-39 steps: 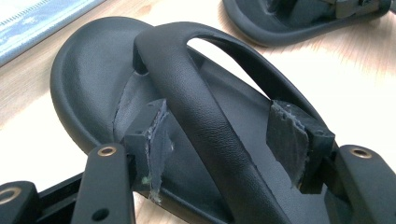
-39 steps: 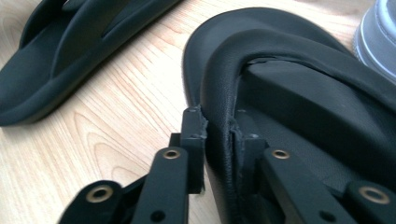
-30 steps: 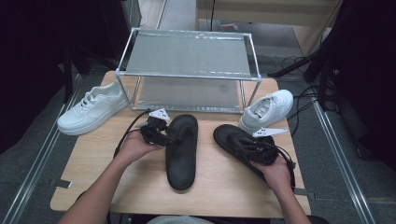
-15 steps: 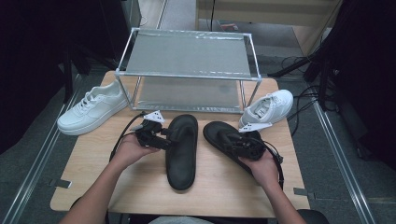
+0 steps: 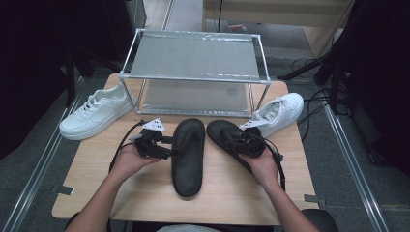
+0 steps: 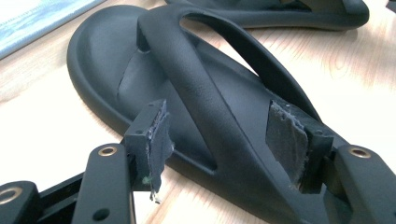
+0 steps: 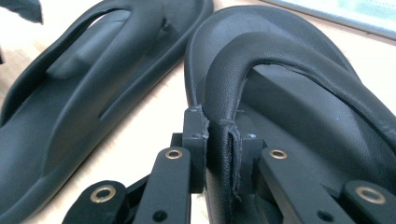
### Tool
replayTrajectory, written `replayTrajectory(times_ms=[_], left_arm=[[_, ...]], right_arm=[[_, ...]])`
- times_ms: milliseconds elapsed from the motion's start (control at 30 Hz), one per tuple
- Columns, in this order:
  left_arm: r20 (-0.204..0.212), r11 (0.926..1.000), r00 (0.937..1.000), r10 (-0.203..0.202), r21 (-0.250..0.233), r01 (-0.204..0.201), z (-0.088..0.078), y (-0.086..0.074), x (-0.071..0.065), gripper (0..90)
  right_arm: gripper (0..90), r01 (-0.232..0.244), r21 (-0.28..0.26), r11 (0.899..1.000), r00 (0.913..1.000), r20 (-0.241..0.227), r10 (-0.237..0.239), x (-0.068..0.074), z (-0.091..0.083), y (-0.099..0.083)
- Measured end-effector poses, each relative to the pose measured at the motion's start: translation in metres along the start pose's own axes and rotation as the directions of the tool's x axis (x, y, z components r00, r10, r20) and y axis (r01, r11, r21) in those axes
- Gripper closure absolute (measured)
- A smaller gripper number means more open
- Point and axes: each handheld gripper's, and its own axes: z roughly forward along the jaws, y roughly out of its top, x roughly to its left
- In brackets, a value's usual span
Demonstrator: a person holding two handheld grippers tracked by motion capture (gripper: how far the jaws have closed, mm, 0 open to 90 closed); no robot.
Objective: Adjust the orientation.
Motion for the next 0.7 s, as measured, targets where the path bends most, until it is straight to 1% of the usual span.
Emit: replayTrajectory(times_ms=[100,200,233,333,467,567,667,700], left_arm=[[-0.004,1.0,1.0,-0.003,0.002,0.003,-0.001,-0.002,-0.001,40.1],[-0.007,1.0,0.9999,-0.008,-0.001,0.008,-0.003,-0.004,-0.002,40.1],[-0.007,0.9999,0.9999,-0.009,-0.003,0.009,-0.003,-0.004,-0.002,40.1],[-0.007,1.0,0.9999,-0.009,-0.001,0.009,-0.003,-0.005,-0.003,40.1],[-0.006,0.9999,0.9999,-0.01,-0.002,0.01,-0.003,-0.006,-0.003,40.1],[-0.004,0.9999,0.9999,-0.013,-0.001,0.013,-0.003,-0.007,-0.003,40.1],[-0.006,0.9999,0.9999,-0.013,-0.004,0.013,-0.004,-0.007,-0.003,40.1],[-0.006,0.9999,0.9999,-0.013,-0.004,0.013,-0.004,-0.007,-0.003,40.1]], right_arm=[[80.4,-0.002,-0.001,1.0,1.0,0.002,0.002,-0.001,0.002,0.001],[80.4,0.008,0.01,1.0,0.9999,0.007,-0.008,-0.001,0.009,0.004],[80.3,0.016,0.011,1.0,0.9998,0.015,-0.016,-0.001,0.01,0.004],[80.4,0.011,0.012,1.0,0.9996,0.025,-0.011,-0.001,0.014,0.006],[80.2,-0.006,0.001,1.0,0.9999,0.014,0.006,-0.003,0.018,0.007],[79.6,-0.009,-0.011,1.0,1.0,0.003,0.009,-0.004,0.02,0.007],[74.0,-0.006,-0.022,1.0,1.0,-0.005,0.006,-0.004,0.019,0.008],[74.0,-0.006,-0.022,1.0,1.0,-0.005,0.006,-0.004,0.019,0.008]])
